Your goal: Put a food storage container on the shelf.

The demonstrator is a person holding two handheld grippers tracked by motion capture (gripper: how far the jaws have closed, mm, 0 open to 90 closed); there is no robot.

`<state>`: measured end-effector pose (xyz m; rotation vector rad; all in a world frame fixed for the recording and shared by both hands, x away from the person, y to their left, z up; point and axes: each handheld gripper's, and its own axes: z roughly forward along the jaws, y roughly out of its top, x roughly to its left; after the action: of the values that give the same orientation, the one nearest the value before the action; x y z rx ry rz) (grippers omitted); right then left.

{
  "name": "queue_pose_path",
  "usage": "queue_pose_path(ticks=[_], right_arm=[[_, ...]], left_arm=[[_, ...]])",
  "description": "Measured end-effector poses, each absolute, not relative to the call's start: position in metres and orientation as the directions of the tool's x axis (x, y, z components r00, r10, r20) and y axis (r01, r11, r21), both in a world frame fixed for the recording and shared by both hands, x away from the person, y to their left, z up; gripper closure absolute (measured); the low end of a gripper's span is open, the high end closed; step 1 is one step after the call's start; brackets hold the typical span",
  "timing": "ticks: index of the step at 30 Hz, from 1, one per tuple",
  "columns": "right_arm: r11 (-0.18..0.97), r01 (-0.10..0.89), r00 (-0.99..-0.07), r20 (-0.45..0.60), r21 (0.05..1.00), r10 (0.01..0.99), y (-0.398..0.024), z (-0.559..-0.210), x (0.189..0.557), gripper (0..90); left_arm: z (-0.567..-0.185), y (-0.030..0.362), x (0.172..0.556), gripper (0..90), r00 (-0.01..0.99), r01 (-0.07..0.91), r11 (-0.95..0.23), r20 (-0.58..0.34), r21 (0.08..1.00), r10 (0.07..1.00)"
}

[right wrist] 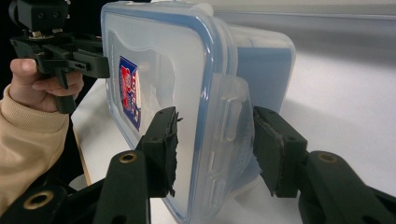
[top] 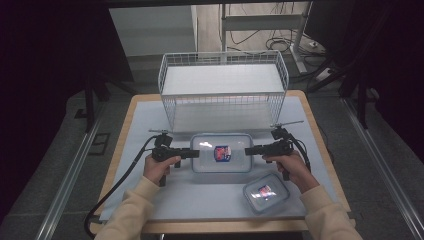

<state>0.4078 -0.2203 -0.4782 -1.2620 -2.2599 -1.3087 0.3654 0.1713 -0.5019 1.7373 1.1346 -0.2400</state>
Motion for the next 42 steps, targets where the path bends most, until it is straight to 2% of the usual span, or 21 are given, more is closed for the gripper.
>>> queue_pose_path(ticks=[22, 42], right_arm=[[0.207, 0.689, -0.673, 0.507, 0.695, 0.539, -0.227, -0.450, 0.395, 52.3], [0.196, 0.578, -0.739, 0.406, 0.792, 0.537, -0.224, -0.390, 0.388, 52.4]], left_arm=[[-0.468, 0.166, 0.355, 51.9, 0.615, 0.684, -0.061, -0.529, 0.727, 0.585], [-0.415, 0.170, 0.353, 52.2, 0.669, 0.592, -0.037, -0.466, 0.805, 0.578]])
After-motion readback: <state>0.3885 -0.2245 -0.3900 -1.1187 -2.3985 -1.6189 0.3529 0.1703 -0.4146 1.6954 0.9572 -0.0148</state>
